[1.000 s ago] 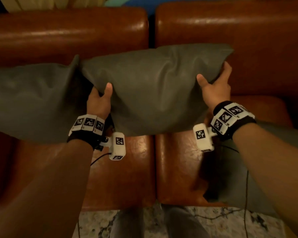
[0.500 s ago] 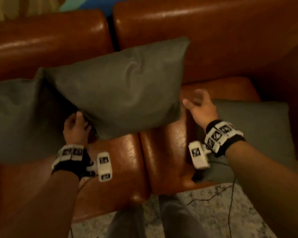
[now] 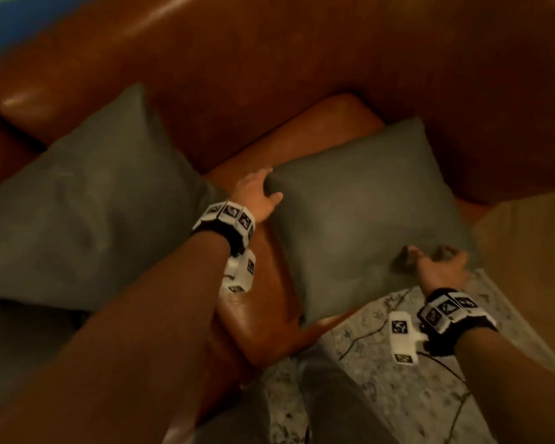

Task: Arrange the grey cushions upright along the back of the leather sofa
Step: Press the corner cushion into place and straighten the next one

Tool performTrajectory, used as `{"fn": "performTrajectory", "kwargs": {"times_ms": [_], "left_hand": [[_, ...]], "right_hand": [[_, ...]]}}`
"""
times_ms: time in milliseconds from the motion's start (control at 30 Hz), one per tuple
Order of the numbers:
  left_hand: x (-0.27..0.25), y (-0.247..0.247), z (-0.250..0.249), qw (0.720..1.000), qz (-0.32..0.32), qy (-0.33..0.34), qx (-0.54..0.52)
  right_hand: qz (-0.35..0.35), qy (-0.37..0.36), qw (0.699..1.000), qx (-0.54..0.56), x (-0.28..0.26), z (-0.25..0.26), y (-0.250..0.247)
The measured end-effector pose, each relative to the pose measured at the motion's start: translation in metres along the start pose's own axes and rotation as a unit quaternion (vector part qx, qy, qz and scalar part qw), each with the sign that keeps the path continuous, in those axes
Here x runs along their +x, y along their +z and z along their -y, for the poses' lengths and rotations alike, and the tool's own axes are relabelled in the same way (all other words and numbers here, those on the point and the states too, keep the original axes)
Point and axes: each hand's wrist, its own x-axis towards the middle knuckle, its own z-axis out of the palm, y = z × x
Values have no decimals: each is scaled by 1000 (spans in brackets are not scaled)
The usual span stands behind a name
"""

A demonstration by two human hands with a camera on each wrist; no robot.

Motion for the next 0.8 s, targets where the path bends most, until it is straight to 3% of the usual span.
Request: {"fn": "performTrajectory", "kwargs": {"times_ms": [67,200,300,367,433,500,533,567,633,700,733,800], "left_hand": [[32,8,-17,998,41,-2,47],[46,30,-25,992,87,-42,83],[13,47,-8,992,89,-90,29],[-17,69,7,991,117,-61,14],[-51,87,7,977,205,-43,33],[-77,96,-3,941,328,-49,71],[-80,95,-11,937,342,-37,62],[-73,92,-16,951,299,-19,79],[-46,72,-33,990,104,19,94],[-8,45,-53,996,-62,22,55],[9,30,-61,995,-81,14,61],[34,11,-65,996,-29,-40,68]], "right_hand": [[5,82,990,119,19,-13,-5],[18,91,972,214,42,-2,-1],[27,-14,991,130,50,25,-3],[72,-93,992,40,55,55,-3],[126,-141,981,-38,59,84,-2],[164,-170,969,-70,60,105,-3],[173,-174,968,-63,60,109,-4],[180,-172,967,-46,58,108,-7],[172,-169,970,-31,50,91,-13],[110,-166,979,-46,41,54,-16],[67,-153,985,-49,38,32,-18],[4,-76,997,-27,34,-8,-20]]}}
